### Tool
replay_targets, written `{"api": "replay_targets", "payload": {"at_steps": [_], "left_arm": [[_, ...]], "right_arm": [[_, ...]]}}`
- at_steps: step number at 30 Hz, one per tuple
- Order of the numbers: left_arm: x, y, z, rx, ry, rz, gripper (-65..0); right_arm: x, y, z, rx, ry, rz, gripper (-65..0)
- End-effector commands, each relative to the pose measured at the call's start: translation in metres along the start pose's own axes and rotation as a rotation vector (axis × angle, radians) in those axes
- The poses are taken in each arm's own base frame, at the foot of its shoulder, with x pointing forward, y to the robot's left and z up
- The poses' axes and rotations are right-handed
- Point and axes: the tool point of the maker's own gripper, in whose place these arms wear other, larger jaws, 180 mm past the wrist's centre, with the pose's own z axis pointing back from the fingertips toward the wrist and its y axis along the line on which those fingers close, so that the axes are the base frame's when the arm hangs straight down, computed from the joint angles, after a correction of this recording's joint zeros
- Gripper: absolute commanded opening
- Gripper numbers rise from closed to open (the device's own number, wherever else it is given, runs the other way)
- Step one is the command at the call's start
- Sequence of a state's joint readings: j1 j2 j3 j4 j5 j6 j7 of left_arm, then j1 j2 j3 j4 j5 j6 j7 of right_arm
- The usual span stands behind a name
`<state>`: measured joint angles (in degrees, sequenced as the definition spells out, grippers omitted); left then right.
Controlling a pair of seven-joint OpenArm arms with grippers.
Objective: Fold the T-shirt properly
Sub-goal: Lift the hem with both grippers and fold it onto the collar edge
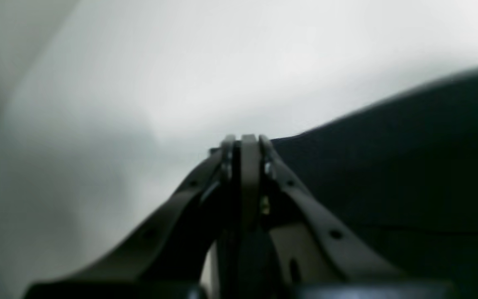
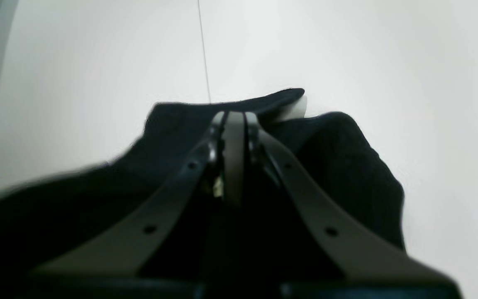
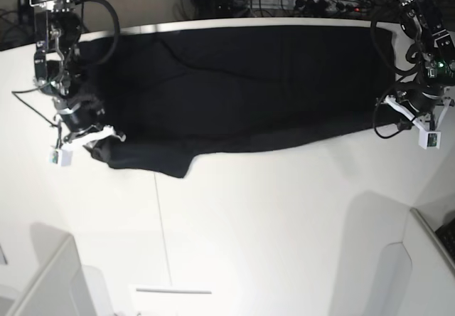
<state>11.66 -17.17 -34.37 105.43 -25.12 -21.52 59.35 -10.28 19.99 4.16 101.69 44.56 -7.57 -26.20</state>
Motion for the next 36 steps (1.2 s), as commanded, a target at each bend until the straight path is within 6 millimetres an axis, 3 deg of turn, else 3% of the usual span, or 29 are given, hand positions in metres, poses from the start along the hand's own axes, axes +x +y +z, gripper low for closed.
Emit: {"api": "replay_targets", "payload": {"at_steps": [1,17,22,26,30,36], "left_arm": [[0.011,0.002,0.005,0.0,-0.04,-0.025,-65.0],[-0.003,-0.004,0.017,-0.001,-0.017,-0.065,-65.0],[-0.009,-0.005,0.018,-0.005,-0.003,-0.07,-65.0],[-0.012,-0.008,0.019,-0.023,0.005,-0.101,-65.0],[-0.015,0.008,0.027,0.02,0.003,-0.083,-65.0],[-0.021,0.008,0.037,-0.043,-0.013,-0.05,-65.0]], "right_arm": [[0.02,0.001,0.006,0.005,-0.071,0.013,-65.0],[-0.004,0.0,0.036,-0.003,-0.04,0.01,-65.0],[-0.008,0.008,0.048,0.015,-0.042,0.018,-65.0],[-0.013,0.009,0.048,0.012,-0.034,0.004,-65.0],[-0.018,0.008,0.05,0.008,-0.024,0.003,-65.0],[-0.017,0.006,0.05,0.004,-0.023,0.003,-65.0]]}}
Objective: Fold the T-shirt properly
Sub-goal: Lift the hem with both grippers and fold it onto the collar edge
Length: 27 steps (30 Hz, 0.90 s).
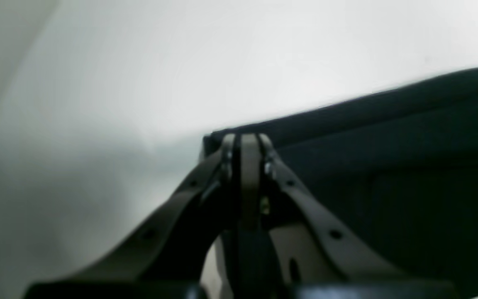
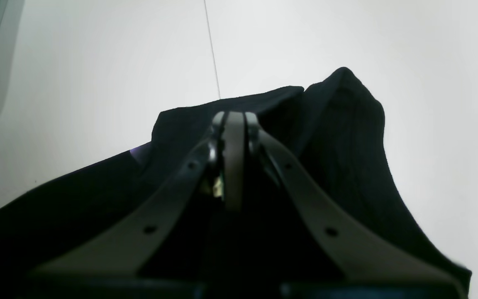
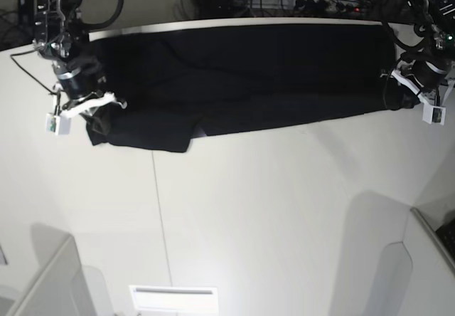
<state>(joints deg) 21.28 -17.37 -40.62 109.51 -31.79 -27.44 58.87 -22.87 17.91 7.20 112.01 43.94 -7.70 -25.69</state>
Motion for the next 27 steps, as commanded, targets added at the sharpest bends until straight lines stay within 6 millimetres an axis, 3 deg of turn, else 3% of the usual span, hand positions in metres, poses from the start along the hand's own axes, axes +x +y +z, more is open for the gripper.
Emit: {"api": "replay_targets", "payload": {"at_steps": [1,9,27], "left_arm": [[0.011,0.002,0.005,0.003,-0.035,-0.011,-65.0],[-0.003,0.012,0.012,0.026,-0.006,-0.004,-65.0],[-0.032,0.01,0.018,0.021,0.071,-0.013,-65.0]], "right_arm": [[0.017,-0.004,0.004,-0.005,-0.054,0.014,-65.0],[0.013,-0.032,0.018,-0.08,-0.052,-0.004,-65.0],[-0.028,-0.04,0.038,-0.121,0.03,-0.05,-65.0]]}}
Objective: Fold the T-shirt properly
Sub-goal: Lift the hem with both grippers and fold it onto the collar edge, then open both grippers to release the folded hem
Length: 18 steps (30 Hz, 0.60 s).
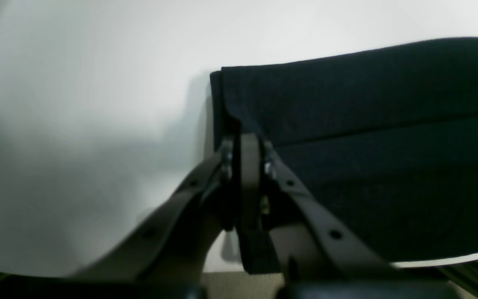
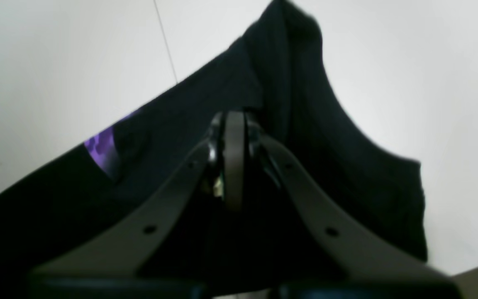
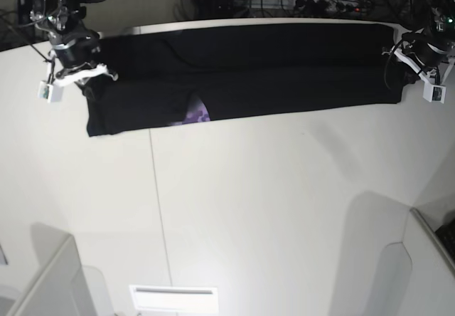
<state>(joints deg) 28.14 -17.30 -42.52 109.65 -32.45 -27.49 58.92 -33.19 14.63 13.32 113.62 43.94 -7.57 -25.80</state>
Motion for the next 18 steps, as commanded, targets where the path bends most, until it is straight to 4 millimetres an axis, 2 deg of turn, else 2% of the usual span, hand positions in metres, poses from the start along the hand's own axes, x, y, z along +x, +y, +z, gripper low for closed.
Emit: {"api": "replay_targets", "payload": {"at_steps": [1,15,18], "left_arm": [[0.009,0.002,0.004,0.007,-0.031,-0.022,-65.0],[0.0,0.004,0.005,0.011,-0.008,-0.014,-65.0],[-0.009,0.004,0.008,0.015,0.016,-0.018,-64.2]], "right_arm": [[0.014,-0.002,0.003,0.002,-0.047,0.018,-65.0],[0.003,-0.014,-0.001,-0.029,-0.016,0.002,-65.0],[0.001,-0.015,0.0,-0.032,-0.011,0.002,-65.0]]}}
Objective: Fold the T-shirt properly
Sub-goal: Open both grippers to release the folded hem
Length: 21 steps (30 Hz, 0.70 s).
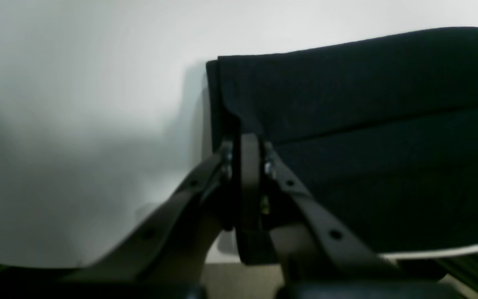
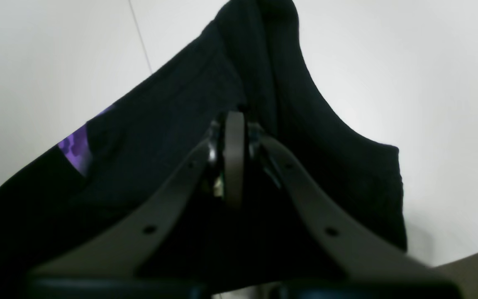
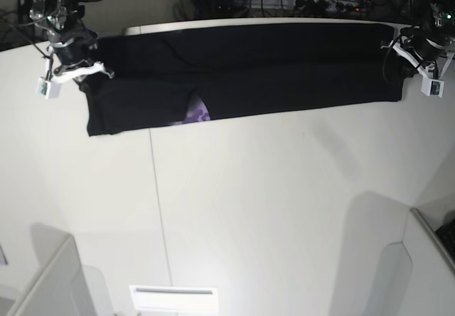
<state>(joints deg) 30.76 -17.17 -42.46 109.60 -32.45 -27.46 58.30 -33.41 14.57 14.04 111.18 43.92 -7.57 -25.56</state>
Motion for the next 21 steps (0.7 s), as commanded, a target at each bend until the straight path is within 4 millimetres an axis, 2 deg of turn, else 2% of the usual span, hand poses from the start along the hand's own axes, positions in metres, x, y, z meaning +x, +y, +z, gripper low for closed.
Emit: {"api": "replay_targets", "payload": {"at_steps": [1,3,5,6,9,12,13,15,16,18,21], "left_arm": [[0.006,0.005,0.005,0.017,-0.019,-0.017,-56.8],[0.005,0.005,0.006,0.017,-0.014,-0.017,-42.1],[0.005,0.006,0.006,0.018,-0.015,-0.018,-30.9],[0.005,0.006,0.006,0.018,-0.015,-0.018,-26.3],[0.009,0.005,0.007,0.018,-0.027,-0.023,-20.2],[0.014,0.002,0.009,0.014,-0.043,-0.032,-20.4],[0.015,0.0,0.009,0.01,-0.045,-0.035,-20.9],[0.016,-0.002,0.008,0.004,-0.049,-0.033,-29.1],[0.019,-0.005,0.005,-0.002,-0.062,-0.022,-38.5],[0.026,-0.01,0.0,-0.008,-0.09,0.018,-65.0],[0.029,-0.016,-0.008,-0.024,-0.112,0.067,-65.0]], "right_arm": [[0.008,-0.001,0.004,0.003,-0.028,0.016,-58.8],[0.005,-0.002,0.004,0.0,-0.022,0.016,-46.1],[0.004,-0.003,0.006,-0.003,-0.021,0.016,-37.7],[0.004,-0.003,0.006,-0.005,-0.022,0.014,-35.6],[0.004,-0.008,0.009,-0.021,-0.032,-0.005,-35.3],[0.012,-0.012,0.011,-0.035,-0.078,-0.032,-35.3],[0.012,-0.008,0.011,-0.019,-0.083,-0.025,-35.7],[0.019,0.006,0.007,0.046,-0.096,0.017,-42.0],[0.022,0.013,0.005,0.077,-0.1,0.037,-48.9],[0.033,0.026,-0.002,0.131,-0.12,0.06,-65.0],[0.043,0.034,-0.015,0.151,-0.115,0.052,-65.0]]}}
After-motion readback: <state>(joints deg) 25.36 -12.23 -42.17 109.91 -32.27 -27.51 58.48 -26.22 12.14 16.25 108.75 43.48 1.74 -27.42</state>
